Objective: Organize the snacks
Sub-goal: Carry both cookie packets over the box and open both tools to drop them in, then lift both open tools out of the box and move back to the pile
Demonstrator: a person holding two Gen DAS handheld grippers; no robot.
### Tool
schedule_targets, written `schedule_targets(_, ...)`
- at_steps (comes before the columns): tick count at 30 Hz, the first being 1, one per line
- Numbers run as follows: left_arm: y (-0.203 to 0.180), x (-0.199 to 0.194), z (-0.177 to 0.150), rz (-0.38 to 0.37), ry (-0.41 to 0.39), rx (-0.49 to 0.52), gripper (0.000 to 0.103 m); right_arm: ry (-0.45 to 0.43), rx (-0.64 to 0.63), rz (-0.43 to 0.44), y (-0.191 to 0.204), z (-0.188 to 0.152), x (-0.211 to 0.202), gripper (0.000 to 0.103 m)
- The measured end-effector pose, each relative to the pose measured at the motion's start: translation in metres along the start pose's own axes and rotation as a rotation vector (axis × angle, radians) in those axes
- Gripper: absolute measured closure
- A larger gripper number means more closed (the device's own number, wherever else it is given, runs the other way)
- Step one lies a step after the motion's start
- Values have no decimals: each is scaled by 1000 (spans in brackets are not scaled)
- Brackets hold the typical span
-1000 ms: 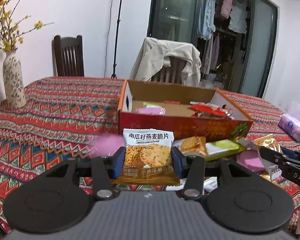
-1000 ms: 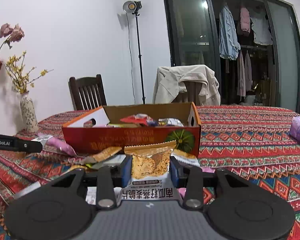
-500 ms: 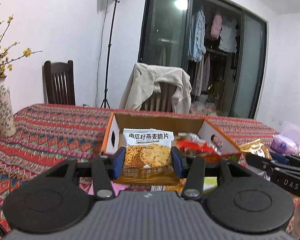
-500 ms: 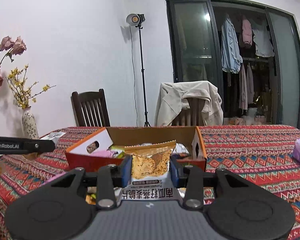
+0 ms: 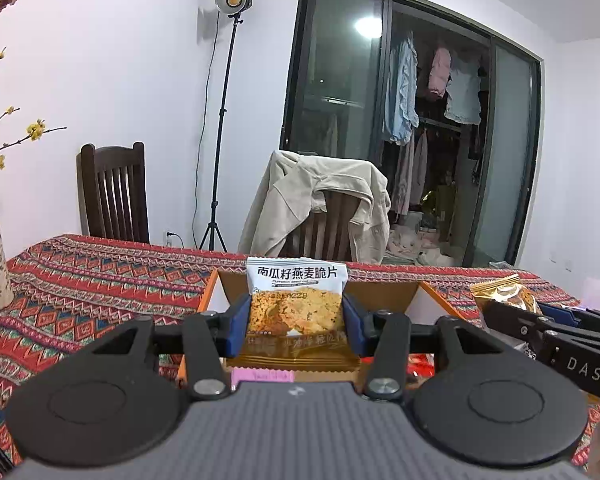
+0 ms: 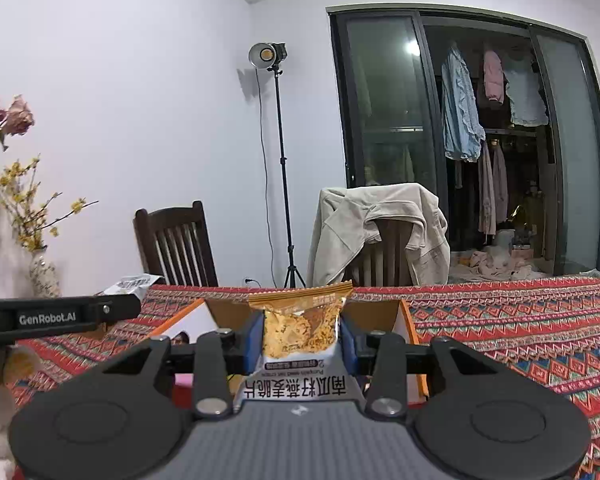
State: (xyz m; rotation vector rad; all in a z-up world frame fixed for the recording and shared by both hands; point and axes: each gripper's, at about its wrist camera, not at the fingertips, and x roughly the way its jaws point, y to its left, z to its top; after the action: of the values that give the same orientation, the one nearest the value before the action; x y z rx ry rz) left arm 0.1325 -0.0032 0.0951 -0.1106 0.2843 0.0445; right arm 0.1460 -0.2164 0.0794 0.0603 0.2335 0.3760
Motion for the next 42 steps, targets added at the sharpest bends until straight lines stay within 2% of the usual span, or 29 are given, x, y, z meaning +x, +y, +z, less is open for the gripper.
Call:
schedule_targets(9, 1, 44, 14, 31, 3, -32, 54, 13, 19, -42, -8, 12, 50, 64)
schedule_targets(18, 20, 83, 0, 69, 43, -59, 54, 58, 63, -62, -25, -6, 92, 64)
schedule_targets(27, 25, 96, -14, 67, 93, -43, 53, 94, 54, -70, -28, -18, 102, 63)
schedule_targets(29, 25, 94, -16, 54, 90, -39, 46, 101, 48, -78, -27, -21, 101, 62)
schedule_targets(31, 27, 92, -16, 54, 77, -49, 22, 110, 49, -71, -27, -24, 101, 47)
schedule_targets(33, 27, 87, -17, 56, 57, -50, 13, 106, 61, -60, -28, -25, 98, 17)
schedule_targets(34, 27, 86, -17, 52, 52, -52, 1, 101, 63, -50, -28, -25, 96, 14)
schedule_targets(35, 27, 85, -18, 48, 49, -58, 0, 97, 64, -42, -28, -25, 94, 12)
schedule_targets(37, 28, 83, -19, 52, 53, -58, 0, 99, 59, -41, -27, -25, 92, 1)
schedule_targets(42, 29, 84, -19, 74, 54, -64, 0, 98, 40, -55, -23, -26, 90, 0)
